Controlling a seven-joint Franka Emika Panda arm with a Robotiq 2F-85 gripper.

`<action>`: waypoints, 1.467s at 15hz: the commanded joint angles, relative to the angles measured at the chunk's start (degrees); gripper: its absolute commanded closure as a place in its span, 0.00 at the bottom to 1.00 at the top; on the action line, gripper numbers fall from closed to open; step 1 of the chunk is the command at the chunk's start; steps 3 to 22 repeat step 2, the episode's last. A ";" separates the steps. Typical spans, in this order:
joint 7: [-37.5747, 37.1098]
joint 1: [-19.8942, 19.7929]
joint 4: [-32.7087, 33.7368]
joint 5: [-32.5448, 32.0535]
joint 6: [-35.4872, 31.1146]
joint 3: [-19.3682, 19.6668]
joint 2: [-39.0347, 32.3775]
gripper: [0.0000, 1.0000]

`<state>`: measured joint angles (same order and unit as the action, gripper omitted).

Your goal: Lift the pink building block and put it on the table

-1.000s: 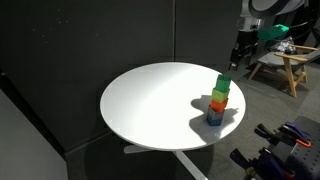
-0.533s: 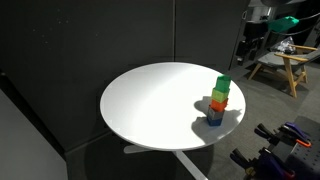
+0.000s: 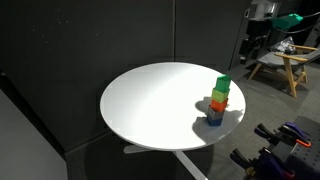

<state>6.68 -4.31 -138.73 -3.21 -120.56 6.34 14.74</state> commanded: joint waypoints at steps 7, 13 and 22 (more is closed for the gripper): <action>0.07 -0.19 0.03 0.07 0.09 -0.20 -0.01 0.00; 0.07 -0.19 0.03 0.07 0.09 -0.20 -0.01 0.00; 0.07 -0.19 0.03 0.07 0.09 -0.20 -0.01 0.00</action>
